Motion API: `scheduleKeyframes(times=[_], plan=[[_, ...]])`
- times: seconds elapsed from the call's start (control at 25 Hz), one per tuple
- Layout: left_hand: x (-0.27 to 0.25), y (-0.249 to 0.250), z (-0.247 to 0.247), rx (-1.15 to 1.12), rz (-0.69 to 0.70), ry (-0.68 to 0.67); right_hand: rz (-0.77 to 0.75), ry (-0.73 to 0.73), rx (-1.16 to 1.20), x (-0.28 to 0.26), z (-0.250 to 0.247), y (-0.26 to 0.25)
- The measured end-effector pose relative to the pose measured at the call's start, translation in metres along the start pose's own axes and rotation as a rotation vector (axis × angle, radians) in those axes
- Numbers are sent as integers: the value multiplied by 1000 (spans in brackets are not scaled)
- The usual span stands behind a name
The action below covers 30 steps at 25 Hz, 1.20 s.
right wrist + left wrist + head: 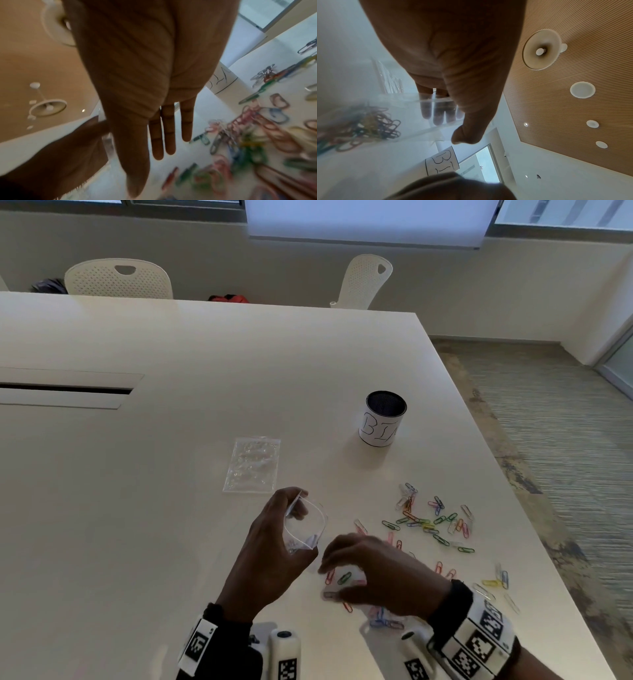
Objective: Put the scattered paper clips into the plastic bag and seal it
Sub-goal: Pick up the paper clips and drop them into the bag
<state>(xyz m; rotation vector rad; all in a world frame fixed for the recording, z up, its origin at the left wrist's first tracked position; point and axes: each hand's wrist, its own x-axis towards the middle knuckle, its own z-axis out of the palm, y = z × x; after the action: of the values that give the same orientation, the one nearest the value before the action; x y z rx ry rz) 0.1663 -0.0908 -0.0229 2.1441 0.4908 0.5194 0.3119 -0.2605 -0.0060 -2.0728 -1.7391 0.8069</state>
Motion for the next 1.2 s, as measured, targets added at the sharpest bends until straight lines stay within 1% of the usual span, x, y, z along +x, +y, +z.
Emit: scheduleKeyframes(times=[0.08,0.2,0.28,0.44,0.56,0.6,0.76,0.92,1.0,1.12,1.2], plan=[[0,1,1,7,-4,-9,-74,-66,-77,2,10,2],[-1,1,2,1,-9,-8,-97,-65,-122,1,12,11],[-1,0,3,-11,-8,-10,-72,-32,-117,-1,7,21],[-1,1,3,-21,-10,-14,-9,81,-165,-1,-9,42],[-1,2,4,-24,-15,-22,45,158,-169,3,-20,49],[0,2,5,-21,-13,-25,56,161,-158,6,-22,49],[0,2,5,-5,-21,-35,50,24,-178,14,-19,51],[0,2,5,-10,-27,-33,-1,54,-185,12,-17,55],[0,2,5,-13,-32,-34,20,53,-206,7,-23,55],[1,1,6,-8,-41,-40,99,-30,-276,-3,-28,52],[1,2,6,-5,-42,-44,130,-61,-329,-8,-26,49]])
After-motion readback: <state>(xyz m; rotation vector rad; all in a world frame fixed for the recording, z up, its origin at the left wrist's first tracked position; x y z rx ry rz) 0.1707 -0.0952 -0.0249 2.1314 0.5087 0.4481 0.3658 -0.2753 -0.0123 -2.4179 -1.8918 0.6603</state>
